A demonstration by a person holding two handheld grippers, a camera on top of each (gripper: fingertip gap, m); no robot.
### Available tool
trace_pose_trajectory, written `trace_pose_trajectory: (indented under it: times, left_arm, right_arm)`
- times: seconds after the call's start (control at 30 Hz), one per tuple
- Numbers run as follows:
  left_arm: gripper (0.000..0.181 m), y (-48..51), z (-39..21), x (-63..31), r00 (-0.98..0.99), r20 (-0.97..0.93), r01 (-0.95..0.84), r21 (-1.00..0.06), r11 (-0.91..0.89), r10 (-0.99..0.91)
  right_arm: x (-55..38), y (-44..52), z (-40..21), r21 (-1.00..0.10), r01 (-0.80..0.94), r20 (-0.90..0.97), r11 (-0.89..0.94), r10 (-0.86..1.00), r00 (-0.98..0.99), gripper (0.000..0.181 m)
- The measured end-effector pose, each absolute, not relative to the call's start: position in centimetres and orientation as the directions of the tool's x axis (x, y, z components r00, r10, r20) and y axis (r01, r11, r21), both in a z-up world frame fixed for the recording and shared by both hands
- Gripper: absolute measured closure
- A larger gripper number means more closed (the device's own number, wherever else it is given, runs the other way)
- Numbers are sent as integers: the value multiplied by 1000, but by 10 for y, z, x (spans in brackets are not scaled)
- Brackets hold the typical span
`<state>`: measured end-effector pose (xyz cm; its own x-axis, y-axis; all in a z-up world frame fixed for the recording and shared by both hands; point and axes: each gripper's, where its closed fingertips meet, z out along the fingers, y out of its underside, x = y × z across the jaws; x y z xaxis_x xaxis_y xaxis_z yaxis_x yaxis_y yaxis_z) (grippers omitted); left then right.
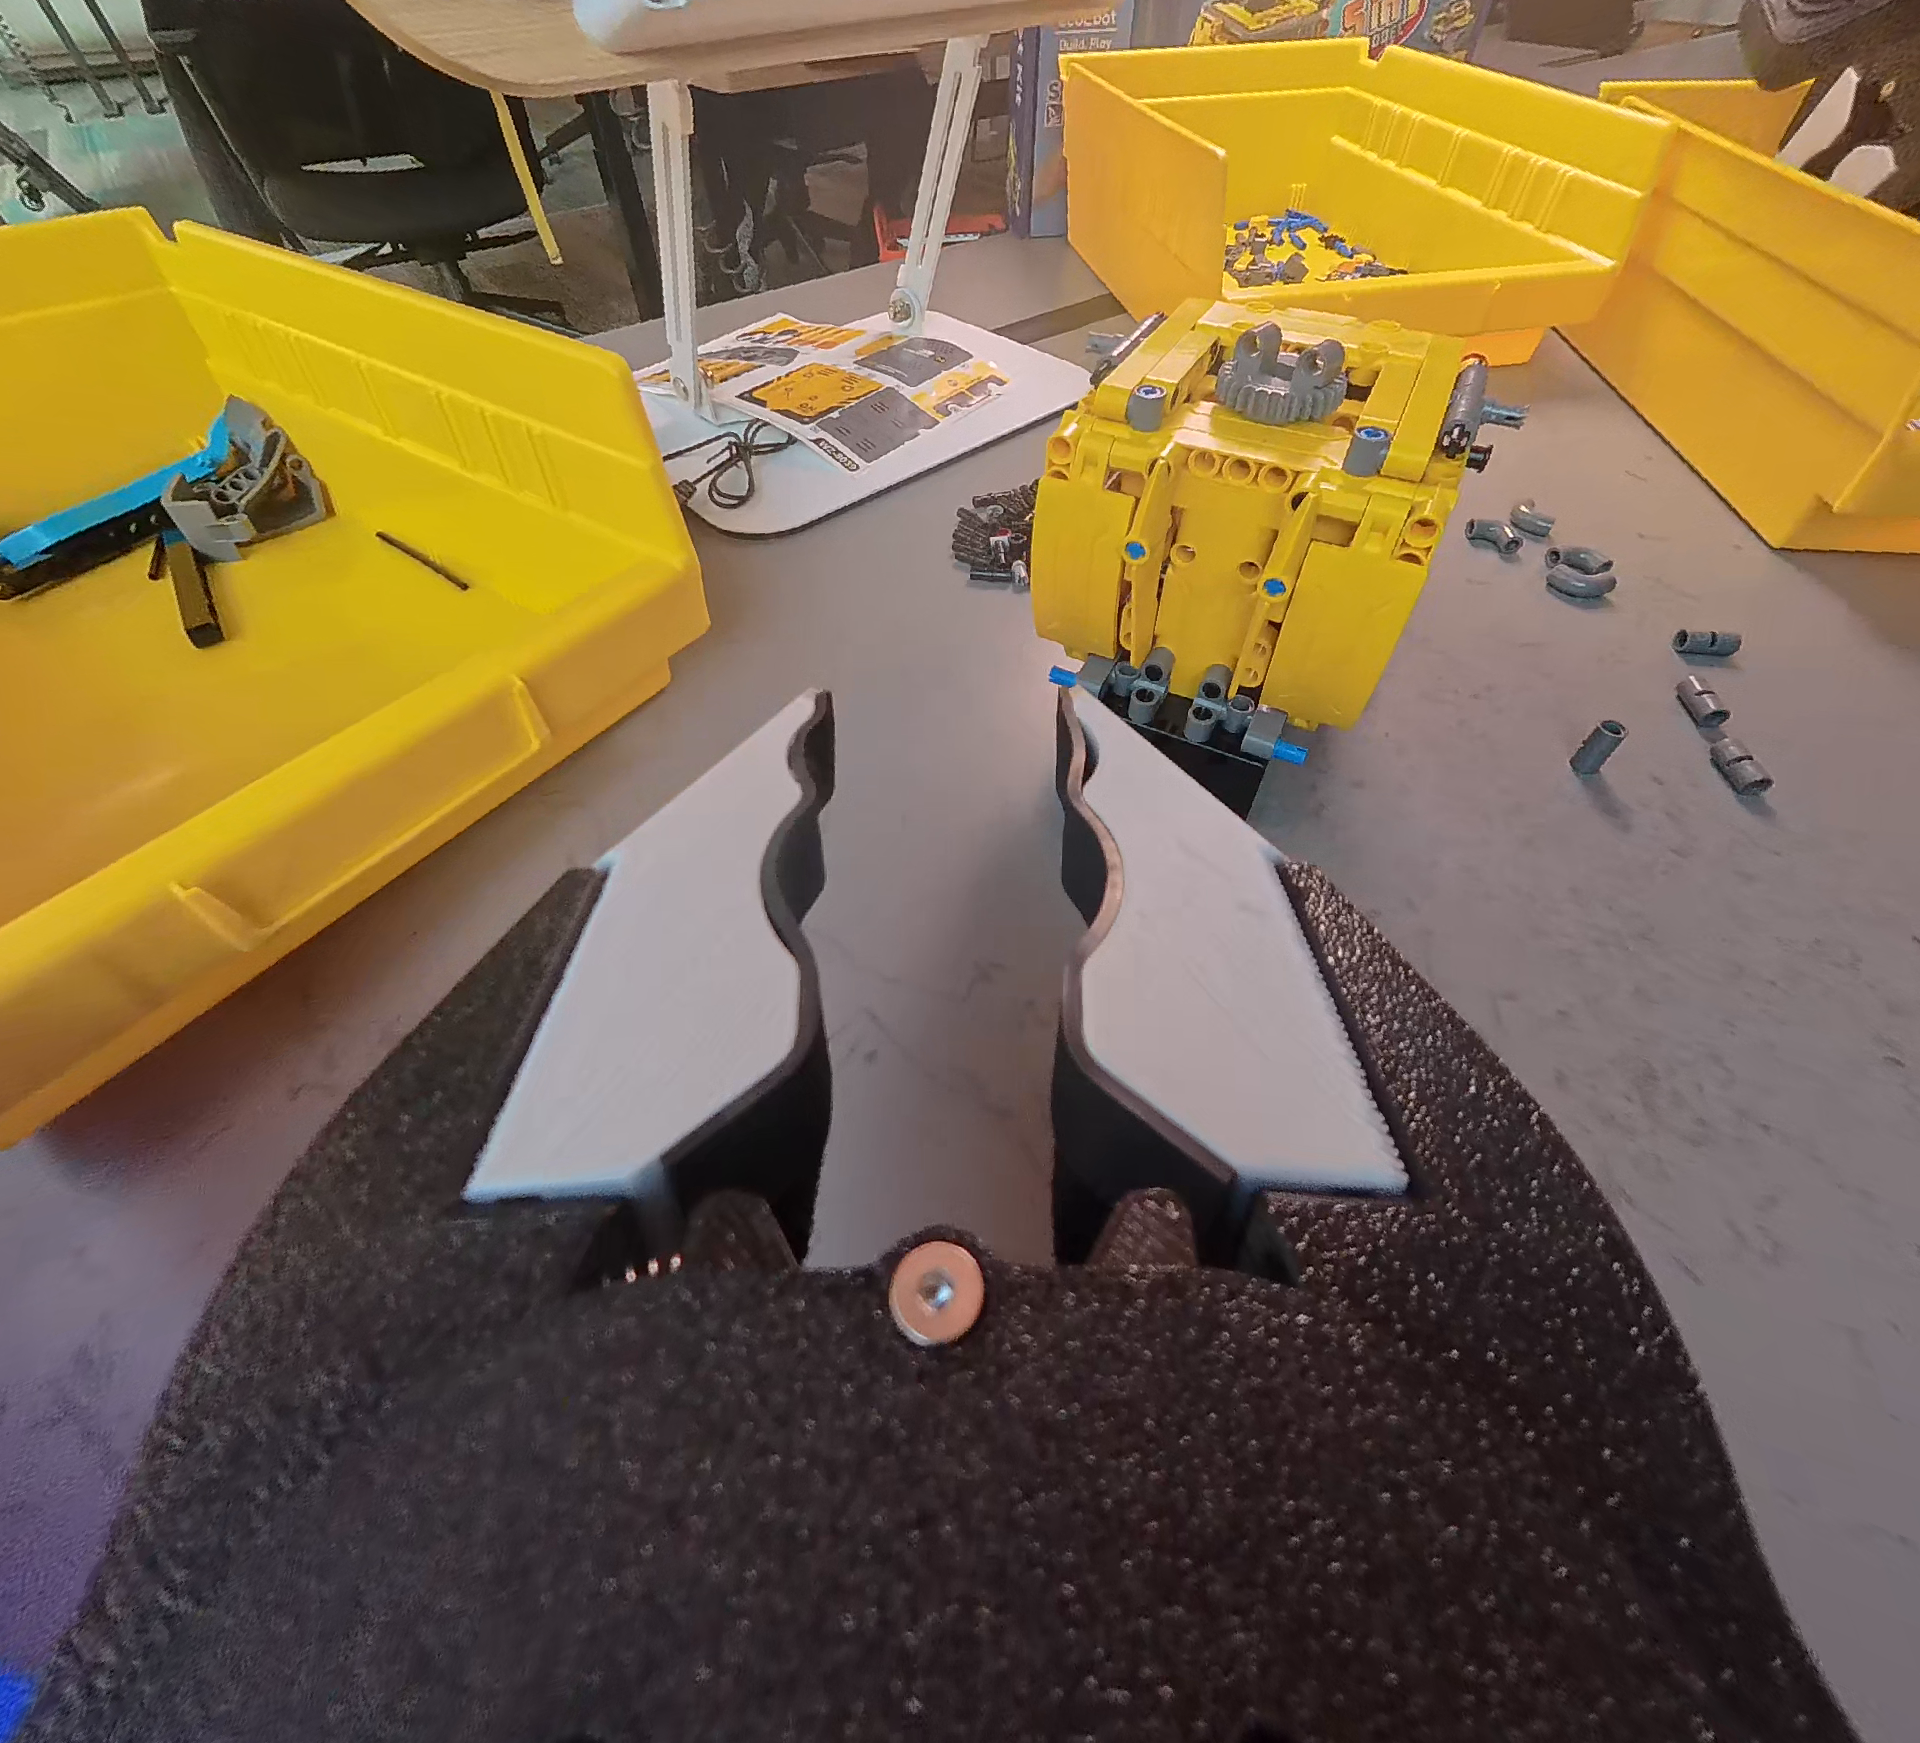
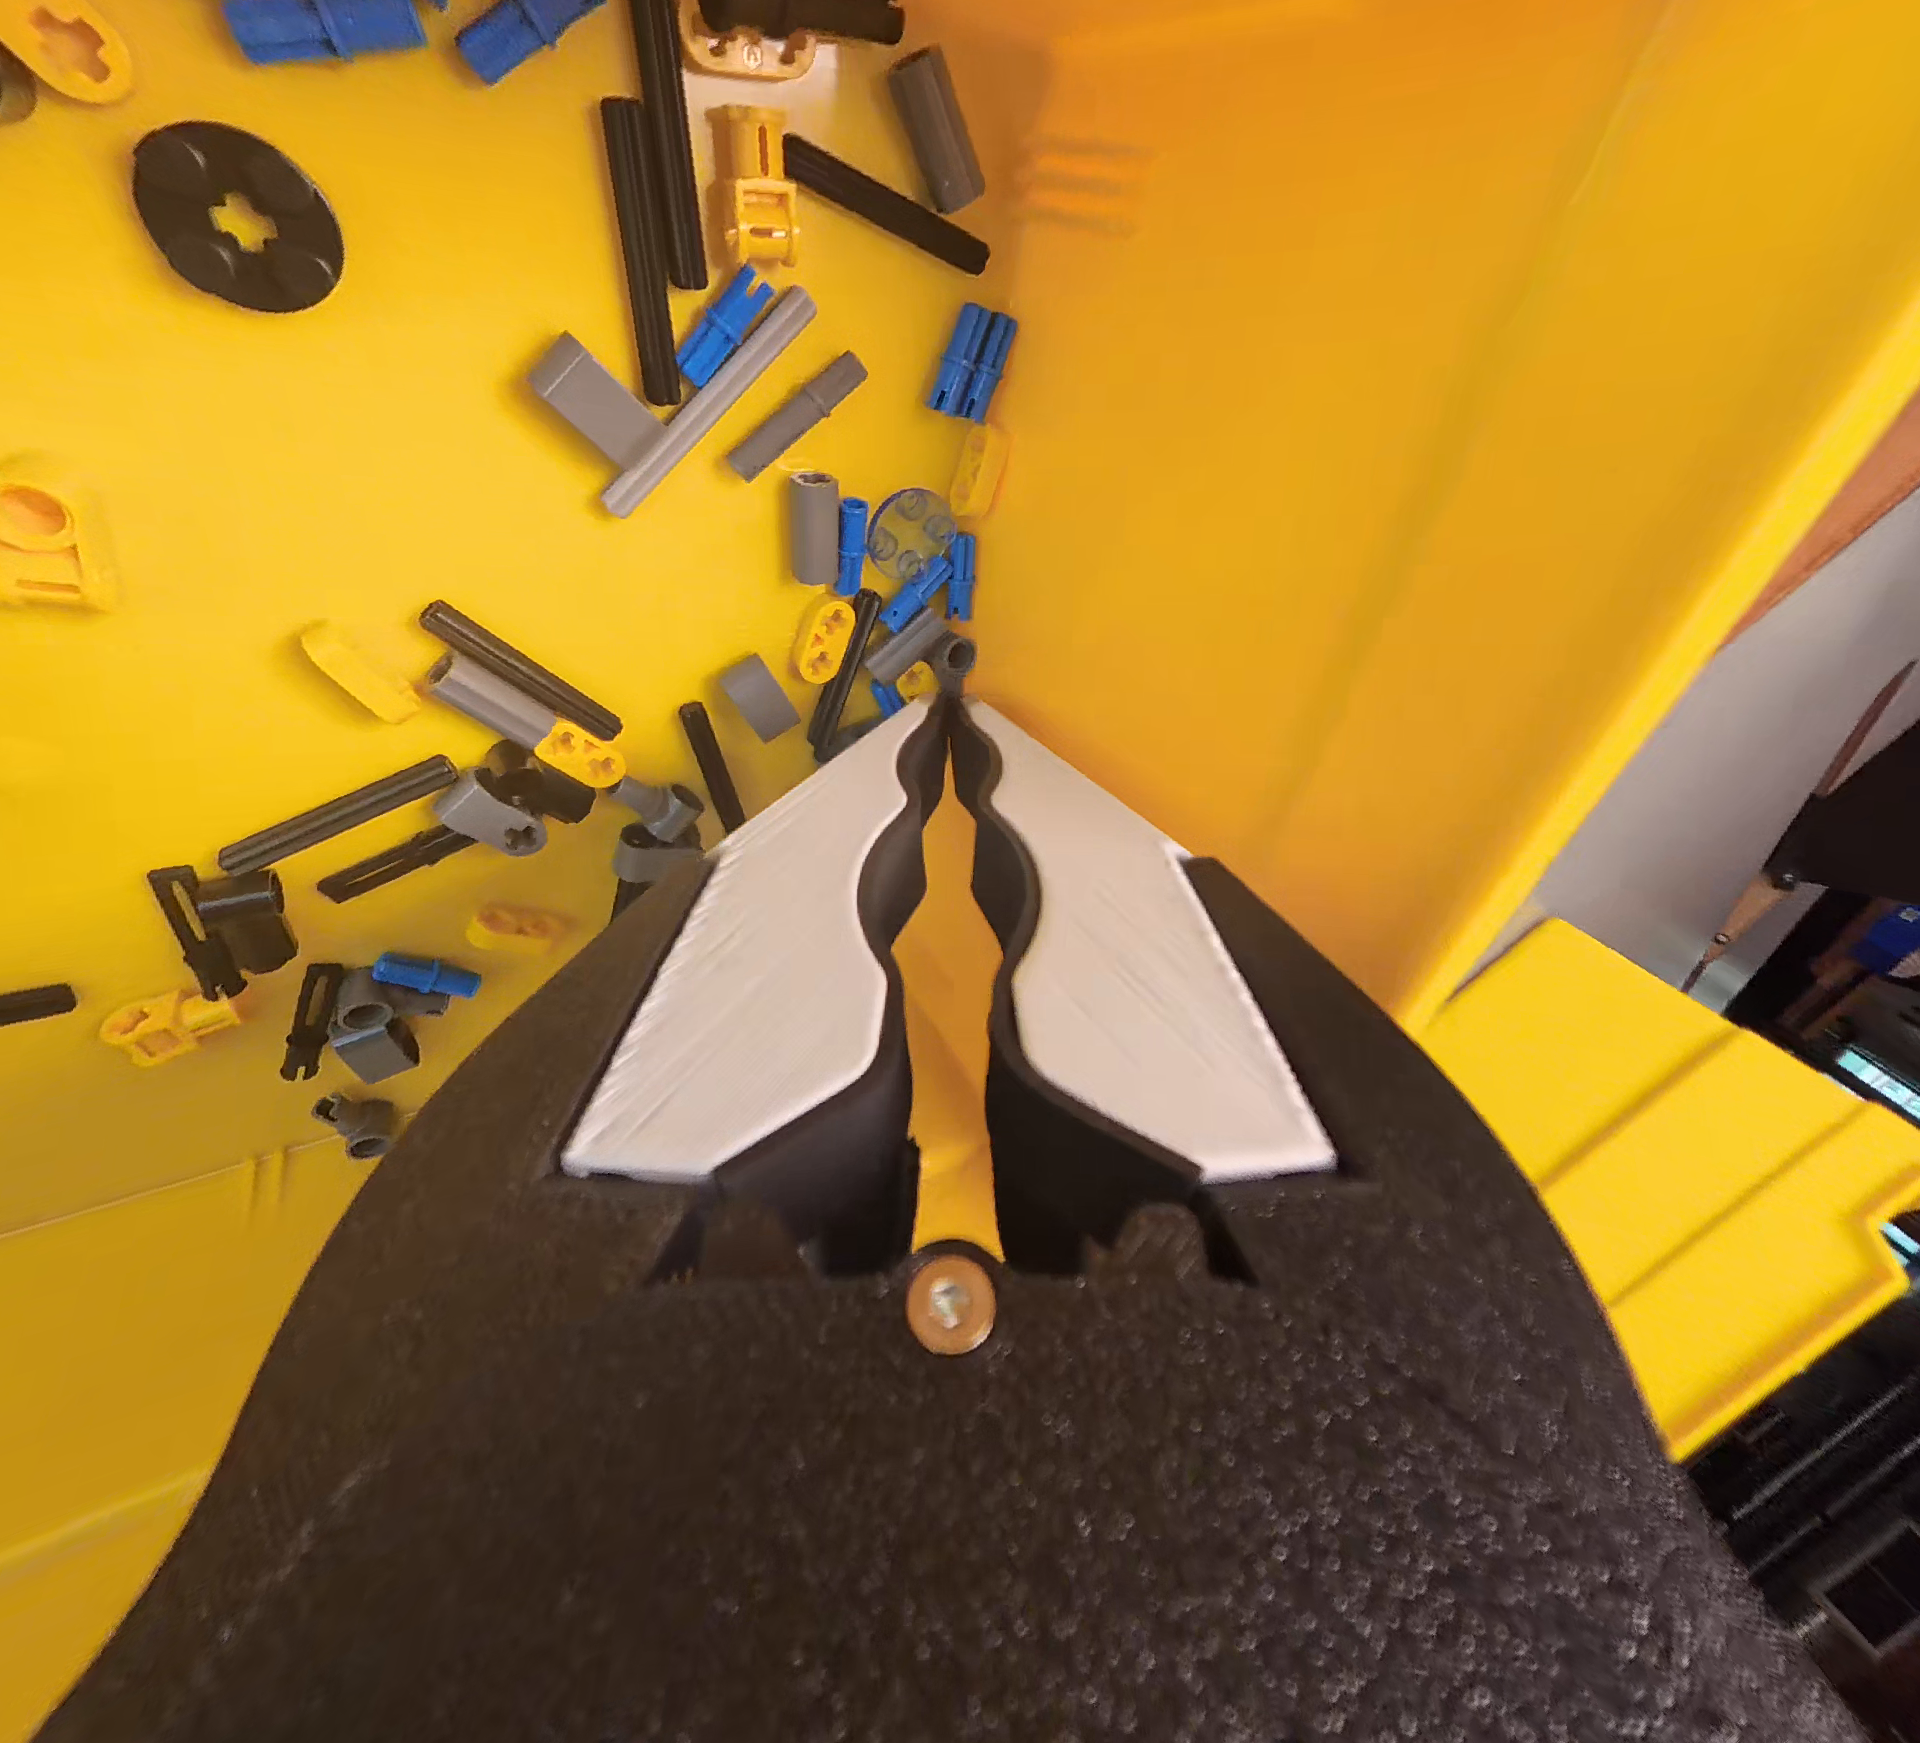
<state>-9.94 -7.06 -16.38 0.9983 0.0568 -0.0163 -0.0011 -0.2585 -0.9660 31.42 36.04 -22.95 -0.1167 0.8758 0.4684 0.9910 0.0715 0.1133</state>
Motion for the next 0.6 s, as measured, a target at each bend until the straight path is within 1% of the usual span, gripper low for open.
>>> trace_pose_trajectory:
  times: [0.03,0.2,0.3,0.37,0.43,0.53,0.6]
  left_arm:
    - [139,-71,-164,-99,998,-16,-1,-966,-258,57]
    - [140,-70,-164,-99,998,-13,1,-966,-259,55]
    - [139,-70,-164,-99,998,-16,-2,-965,-261,53]
    - [140,-70,-164,-99,998,-16,-1,-965,-261,53]
    - [140,-70,-164,-99,998,-15,0,-965,-262,54]
    - [139,-70,-165,-99,998,-15,0,-964,-265,55]
    - [140,-70,-165,-99,998,-15,0,-964,-267,54]
  right_arm:
    - [316,359,-232,116,991,457,67,882,-113,181]
    - [307,347,-234,9,999,384,46,922,-46,181]
    - [302,334,-234,-36,998,317,54,947,-40,181]
    - [297,318,-233,-85,994,228,65,973,-44,181]
    - [294,313,-226,-116,991,216,74,975,-47,181]
    - [303,318,-215,-97,993,238,70,970,-45,181]
    - [320,323,-213,-8,997,258,73,964,-68,179]
